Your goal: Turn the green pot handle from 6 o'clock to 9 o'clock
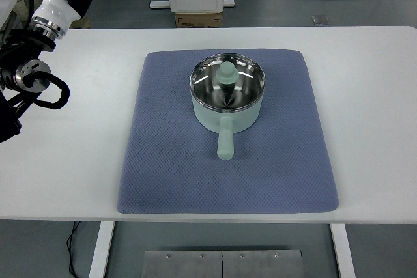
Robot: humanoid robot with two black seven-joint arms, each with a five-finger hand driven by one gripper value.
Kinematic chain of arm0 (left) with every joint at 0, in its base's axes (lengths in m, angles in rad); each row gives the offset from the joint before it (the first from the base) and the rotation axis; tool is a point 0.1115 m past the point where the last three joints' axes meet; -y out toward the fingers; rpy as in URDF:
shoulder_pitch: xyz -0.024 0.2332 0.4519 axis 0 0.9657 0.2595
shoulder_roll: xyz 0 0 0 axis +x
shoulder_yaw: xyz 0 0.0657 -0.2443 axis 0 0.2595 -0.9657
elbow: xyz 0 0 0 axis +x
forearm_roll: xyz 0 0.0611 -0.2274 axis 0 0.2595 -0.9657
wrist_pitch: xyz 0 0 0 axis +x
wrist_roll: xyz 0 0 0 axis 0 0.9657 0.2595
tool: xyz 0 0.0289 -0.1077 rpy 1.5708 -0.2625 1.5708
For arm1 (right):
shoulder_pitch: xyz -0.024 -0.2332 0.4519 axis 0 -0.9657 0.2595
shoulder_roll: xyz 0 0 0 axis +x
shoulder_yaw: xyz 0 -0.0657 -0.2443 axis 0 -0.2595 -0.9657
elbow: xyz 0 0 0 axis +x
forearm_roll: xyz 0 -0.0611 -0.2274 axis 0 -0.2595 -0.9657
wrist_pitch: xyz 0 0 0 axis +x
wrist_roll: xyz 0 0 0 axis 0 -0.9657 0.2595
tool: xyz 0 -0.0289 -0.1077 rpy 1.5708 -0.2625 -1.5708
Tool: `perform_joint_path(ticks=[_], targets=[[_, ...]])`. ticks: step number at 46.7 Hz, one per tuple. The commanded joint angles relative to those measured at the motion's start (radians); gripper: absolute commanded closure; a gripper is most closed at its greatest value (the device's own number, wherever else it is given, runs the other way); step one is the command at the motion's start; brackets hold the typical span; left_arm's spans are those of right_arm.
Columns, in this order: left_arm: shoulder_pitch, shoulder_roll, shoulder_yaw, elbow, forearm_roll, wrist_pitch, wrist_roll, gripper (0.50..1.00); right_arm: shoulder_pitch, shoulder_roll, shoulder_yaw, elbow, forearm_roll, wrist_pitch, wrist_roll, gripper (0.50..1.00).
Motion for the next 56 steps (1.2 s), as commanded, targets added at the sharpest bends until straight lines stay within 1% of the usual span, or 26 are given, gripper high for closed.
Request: perform_joint_path(ticks=[1, 3, 5, 8, 13, 17, 24, 33, 40, 43, 48, 56], targets=[[-0.041, 0.003, 0.054, -0.042, 0.034, 0.091, -0.001, 0.5, -0.001, 0.0, 0.0, 0.0, 0.0, 0.0, 0.0, 0.5], [-0.057, 0.004, 0.08, -0.074, 0.065, 0.146, -0.001, 0.5, -0.001, 0.0, 0.0, 0.0, 0.0, 0.0, 0.0, 0.5], [-0.07, 0.02, 0.102, -0.113, 0.095, 0.186, 0.0, 0.5, 0.001, 0.0, 0.0, 0.0, 0.0, 0.0, 0.0, 0.5], [-0.087, 0.04, 0.134, -0.166, 0.143, 0.2, 0.001, 0.5, 0.001, 0.0, 0.0, 0.0, 0.0, -0.001, 0.0, 0.5], [-0.125, 0.061, 0.174, -0.229, 0.17, 0.197, 0.001, 0.5, -0.001, 0.0, 0.0, 0.0, 0.0, 0.0, 0.0, 0.5], [-0.149, 0.073, 0.191, -0.255, 0.174, 0.191, 0.001, 0.5, -0.001, 0.0, 0.0, 0.0, 0.0, -0.001, 0.0, 0.5], [-0.177, 0.076, 0.196, -0.26, 0.187, 0.128, 0.001, 0.5, -0.001, 0.0, 0.0, 0.0, 0.0, 0.0, 0.0, 0.5], [-0.176, 0.066, 0.189, -0.262, 0.315, 0.128, -0.001, 0.5, 0.001, 0.0, 0.0, 0.0, 0.0, 0.0, 0.0, 0.5], [-0.179, 0.064, 0.191, -0.274, 0.336, 0.12, -0.001, 0.5, -0.001, 0.0, 0.0, -0.001, 0.0, 0.0, 0.0, 0.5], [-0.185, 0.069, 0.191, -0.303, 0.342, 0.111, -0.006, 0.5, -0.001, 0.0, 0.0, 0.0, 0.0, 0.0, 0.0, 0.5], [-0.226, 0.081, 0.199, -0.37, 0.35, 0.102, -0.038, 0.5, 0.001, 0.0, 0.0, 0.0, 0.0, -0.001, 0.0, 0.5], [-0.317, 0.124, 0.263, -0.459, 0.358, 0.082, -0.041, 0.5, 0.001, 0.0, 0.0, 0.0, 0.0, 0.0, 0.0, 0.5]])
